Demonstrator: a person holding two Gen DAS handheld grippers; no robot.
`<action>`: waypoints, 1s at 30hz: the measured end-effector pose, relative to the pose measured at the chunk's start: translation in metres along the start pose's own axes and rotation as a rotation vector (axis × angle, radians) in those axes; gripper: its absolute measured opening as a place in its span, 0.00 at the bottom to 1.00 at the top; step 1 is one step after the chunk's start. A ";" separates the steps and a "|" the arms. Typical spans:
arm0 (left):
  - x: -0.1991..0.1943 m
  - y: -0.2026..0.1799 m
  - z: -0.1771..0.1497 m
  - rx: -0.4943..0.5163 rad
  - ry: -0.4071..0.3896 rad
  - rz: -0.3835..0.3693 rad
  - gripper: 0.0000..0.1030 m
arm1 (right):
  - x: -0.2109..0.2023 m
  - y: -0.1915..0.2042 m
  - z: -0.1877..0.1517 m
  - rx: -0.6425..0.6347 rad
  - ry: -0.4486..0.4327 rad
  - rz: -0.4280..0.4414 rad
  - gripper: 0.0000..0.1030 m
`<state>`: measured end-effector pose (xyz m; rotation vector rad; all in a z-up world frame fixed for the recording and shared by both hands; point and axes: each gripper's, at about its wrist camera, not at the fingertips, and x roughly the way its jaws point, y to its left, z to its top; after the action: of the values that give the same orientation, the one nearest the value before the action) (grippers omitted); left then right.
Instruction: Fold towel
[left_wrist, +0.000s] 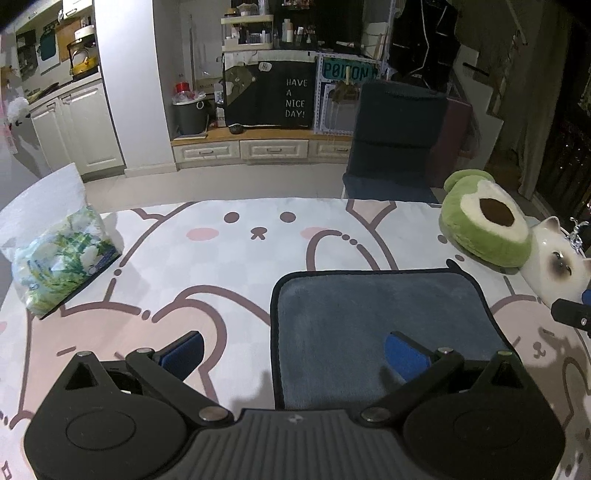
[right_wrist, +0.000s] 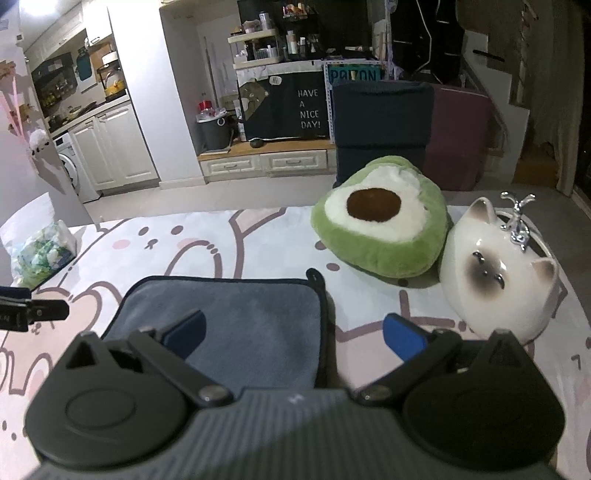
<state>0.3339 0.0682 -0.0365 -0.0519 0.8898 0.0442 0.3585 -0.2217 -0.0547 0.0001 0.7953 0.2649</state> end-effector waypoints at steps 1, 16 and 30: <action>-0.005 -0.001 -0.002 -0.001 -0.002 0.003 1.00 | -0.005 0.001 -0.002 -0.008 -0.004 -0.005 1.00; -0.083 -0.013 -0.040 0.022 -0.071 0.020 0.99 | -0.079 0.023 -0.033 -0.051 -0.057 0.003 1.00; -0.145 -0.027 -0.078 0.041 -0.131 0.007 0.99 | -0.137 0.037 -0.062 -0.064 -0.103 0.017 1.00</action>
<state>0.1840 0.0341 0.0279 -0.0080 0.7601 0.0353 0.2146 -0.2243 0.0017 -0.0400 0.6842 0.3038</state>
